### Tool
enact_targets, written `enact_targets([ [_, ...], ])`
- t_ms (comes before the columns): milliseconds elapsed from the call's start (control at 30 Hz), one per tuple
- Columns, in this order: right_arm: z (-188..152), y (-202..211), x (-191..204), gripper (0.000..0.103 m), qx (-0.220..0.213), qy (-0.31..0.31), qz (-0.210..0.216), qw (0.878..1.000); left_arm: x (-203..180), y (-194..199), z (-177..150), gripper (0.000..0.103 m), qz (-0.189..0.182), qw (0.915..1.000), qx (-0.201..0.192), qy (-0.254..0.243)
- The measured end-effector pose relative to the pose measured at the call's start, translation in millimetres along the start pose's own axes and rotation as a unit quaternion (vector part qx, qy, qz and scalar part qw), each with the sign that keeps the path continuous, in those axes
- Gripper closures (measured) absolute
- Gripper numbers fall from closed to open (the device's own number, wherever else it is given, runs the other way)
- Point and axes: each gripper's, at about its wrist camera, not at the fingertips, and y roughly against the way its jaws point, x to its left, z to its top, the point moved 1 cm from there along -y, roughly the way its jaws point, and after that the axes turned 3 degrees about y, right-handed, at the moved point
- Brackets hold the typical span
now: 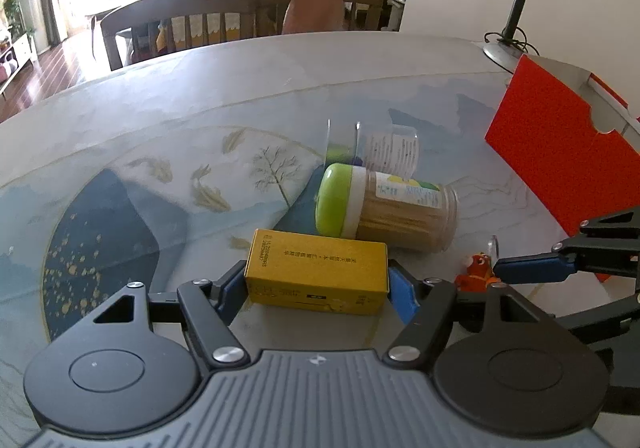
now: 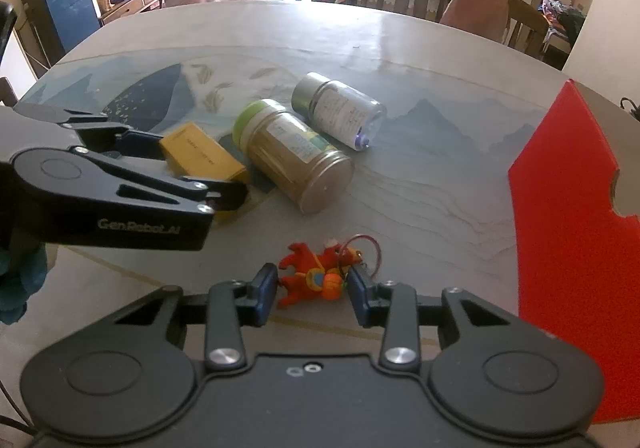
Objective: Organize rigid objects
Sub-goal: 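Grasp the yellow box with the left gripper while right grasps the orange figure keychain, then carry the yellow box and keychain over the red box and lower them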
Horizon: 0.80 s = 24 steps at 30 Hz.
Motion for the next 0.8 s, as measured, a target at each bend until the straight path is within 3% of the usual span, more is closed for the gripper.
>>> enact_targets([
  [500,-7.9,43.6,-7.9,0.067,-0.018,-0.028,0.023,0.999,-6.4,35.3,-10.2,0.033,-0.011,0.9994,0.014,0.031],
  [800,-7.5,86.7,-11.4,0.067,-0.033,-0.03,0.039,0.998,-20.3,66.9,-6.5,0.033,-0.014,0.9996,0.013,0.023],
])
